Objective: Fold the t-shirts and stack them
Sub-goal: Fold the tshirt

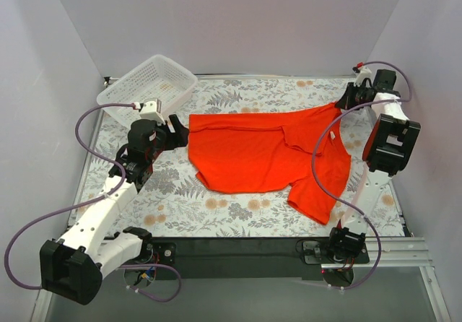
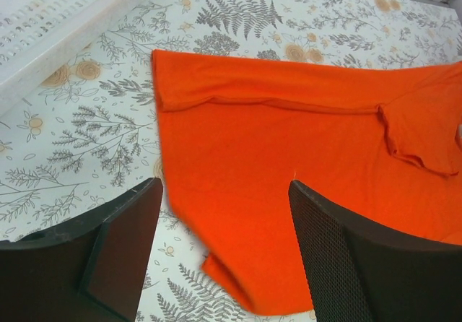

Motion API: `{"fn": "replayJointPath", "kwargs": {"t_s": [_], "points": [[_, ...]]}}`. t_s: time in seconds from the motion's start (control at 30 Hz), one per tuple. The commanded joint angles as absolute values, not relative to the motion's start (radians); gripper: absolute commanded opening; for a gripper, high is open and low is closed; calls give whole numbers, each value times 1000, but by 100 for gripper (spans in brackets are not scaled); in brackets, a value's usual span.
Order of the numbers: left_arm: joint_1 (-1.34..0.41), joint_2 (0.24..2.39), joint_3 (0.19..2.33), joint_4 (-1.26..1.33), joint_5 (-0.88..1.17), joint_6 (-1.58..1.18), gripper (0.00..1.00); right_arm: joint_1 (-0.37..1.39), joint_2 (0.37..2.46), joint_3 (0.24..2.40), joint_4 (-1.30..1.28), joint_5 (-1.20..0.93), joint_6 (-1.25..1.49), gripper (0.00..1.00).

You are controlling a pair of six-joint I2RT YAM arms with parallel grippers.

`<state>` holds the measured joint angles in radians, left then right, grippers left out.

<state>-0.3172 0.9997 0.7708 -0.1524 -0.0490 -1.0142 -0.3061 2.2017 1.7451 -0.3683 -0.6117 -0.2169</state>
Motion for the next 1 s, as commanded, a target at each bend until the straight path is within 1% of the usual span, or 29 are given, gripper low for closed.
{"fn": "replayJointPath", "kwargs": {"t_s": [0.0, 0.1, 0.2, 0.23, 0.3, 0.33, 0.37, 0.43, 0.47, 0.57, 0.6, 0.67, 0.7, 0.73, 0.77, 0.8, 0.83, 0.87, 0.9, 0.97], "points": [[-313, 1008, 764, -167, -77, -1035, 65, -308, 2293, 1922, -377, -565, -244, 1], [-313, 1038, 764, -155, -64, -1039, 66, -308, 2382, 2066, -400, -503, -255, 1], [-313, 1072, 765, -149, -40, -1043, 65, -308, 2433, 2159, -400, -428, -255, 12], [-313, 1077, 764, -147, -20, -1052, 66, -308, 2436, 2175, -400, -398, -255, 25], [-313, 1092, 759, -144, -2, -1069, 65, -308, 2419, 2175, -396, -376, -261, 40], [-313, 1106, 761, -147, 38, -1081, 64, -308, 2401, 2162, -390, -371, -265, 45], [-313, 1112, 753, -158, 58, -1122, 63, -307, 2379, 2142, -381, -362, -271, 53], [-314, 1120, 747, -179, 75, -1170, 61, -305, 2294, 2044, -347, -354, -293, 56], [-313, 1121, 739, -214, 77, -1242, 61, -302, 2261, 2001, -336, -359, -302, 61], [-325, 1112, 700, -238, 124, -1350, 58, -287, 2122, 1834, -313, -364, -359, 65], [-360, 1114, 657, -236, 126, -1420, 57, -281, 2049, 1789, -311, -368, -377, 65], [-409, 1138, 626, -233, 97, -1457, 57, -255, 1973, 1639, -310, -388, -437, 66], [-452, 1149, 605, -238, 59, -1507, 57, -244, 1891, 1575, -310, -402, -457, 67], [-468, 1158, 591, -235, 54, -1531, 56, -223, 1847, 1513, -311, -466, -521, 67], [-477, 1167, 578, -213, 52, -1552, 56, -210, 1801, 1385, -322, -500, -553, 71], [-495, 1183, 554, -195, 55, -1571, 56, -198, 1711, 1326, -330, -530, -584, 71], [-505, 1193, 545, -172, 66, -1591, 55, -172, 1668, 1271, -343, -610, -628, 71], [-518, 1204, 542, -135, 69, -1595, 55, -158, 1625, 1167, -391, -650, -723, 71], [-523, 1228, 537, -120, 69, -1598, 54, -143, 1547, 1123, -408, -667, -753, 70], [-529, 1256, 535, -80, 72, -1600, 53, -103, 1471, 1042, -446, -722, -823, 70]]}}
